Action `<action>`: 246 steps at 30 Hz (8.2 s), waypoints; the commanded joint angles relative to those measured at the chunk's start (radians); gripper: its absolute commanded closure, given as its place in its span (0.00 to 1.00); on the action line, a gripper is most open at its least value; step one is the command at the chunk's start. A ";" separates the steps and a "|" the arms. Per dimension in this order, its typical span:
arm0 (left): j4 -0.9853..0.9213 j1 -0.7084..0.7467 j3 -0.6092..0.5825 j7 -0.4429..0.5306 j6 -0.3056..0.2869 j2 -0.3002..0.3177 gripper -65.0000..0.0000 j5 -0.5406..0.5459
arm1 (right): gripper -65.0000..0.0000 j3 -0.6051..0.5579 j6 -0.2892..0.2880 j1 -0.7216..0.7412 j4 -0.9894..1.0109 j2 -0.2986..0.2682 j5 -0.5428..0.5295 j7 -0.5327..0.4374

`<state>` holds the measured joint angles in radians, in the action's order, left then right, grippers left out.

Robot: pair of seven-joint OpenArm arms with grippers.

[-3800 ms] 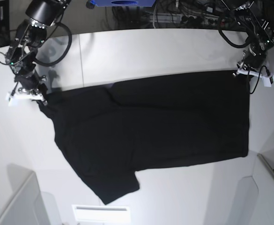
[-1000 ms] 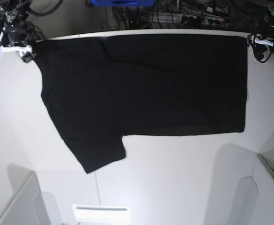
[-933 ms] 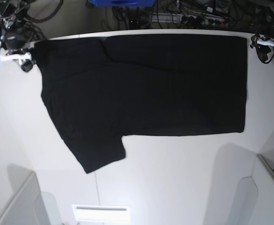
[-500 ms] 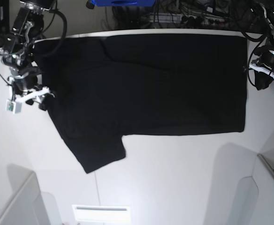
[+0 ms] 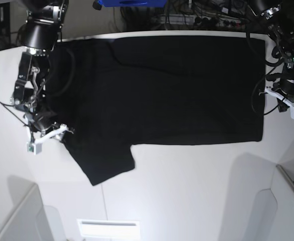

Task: Fold the T-shirt properly
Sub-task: 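Move the right gripper to the sleeve and hem side and grasp, then move the left gripper to the hem corner and grasp it, then fold the hem up over the shirt toward the collar with both grippers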

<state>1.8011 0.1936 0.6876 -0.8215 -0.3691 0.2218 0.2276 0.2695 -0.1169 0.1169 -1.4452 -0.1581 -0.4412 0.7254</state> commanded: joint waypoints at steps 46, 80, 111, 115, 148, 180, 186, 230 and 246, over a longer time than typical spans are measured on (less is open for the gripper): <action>-0.053 -0.044 -0.024 0.020 0.005 0.017 1.00 -0.026 | 0.55 -0.404 -0.005 0.539 0.906 -0.031 -0.003 -0.313; -0.604 -0.469 -0.030 0.027 0.011 0.081 0.18 -0.026 | 1.00 -0.396 -0.004 0.541 0.906 -0.028 -0.006 -0.315; -0.970 -0.599 -0.190 0.196 0.012 0.112 0.39 -0.026 | 1.00 -0.396 -0.004 0.539 0.904 -0.028 -0.008 -0.315; -0.970 -0.592 -0.190 0.196 0.012 0.098 0.76 -0.026 | 1.00 -0.396 -0.004 0.537 0.904 -0.028 -0.008 -0.315; -0.680 -0.495 -0.188 0.155 0.005 0.093 1.00 -0.014 | 1.00 -0.396 0.003 0.416 0.610 -0.051 -0.006 -0.393; -0.151 -0.187 -0.168 -0.015 0.006 0.097 1.00 0.163 | 1.00 -0.201 0.003 0.186 0.163 -0.070 -0.001 -0.125; -0.099 -0.125 -0.121 -0.015 -0.012 0.093 1.00 0.164 | 1.00 -0.192 0.003 0.137 0.073 -0.076 -0.001 -0.068; 0.105 0.183 -0.007 -0.015 -0.031 0.097 1.00 0.341 | 1.00 -0.028 0.001 -0.256 -0.455 -0.071 -0.003 0.102; 0.107 0.201 -0.006 -0.015 -0.031 0.097 1.00 0.341 | 1.00 0.063 0.001 -0.345 -0.544 -0.062 -0.009 0.170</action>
<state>1.8896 0.3981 0.6735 -0.8574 -0.3973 0.3023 0.5587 0.3256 -0.1135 -0.2386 -1.9686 -0.2092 -0.4450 0.9203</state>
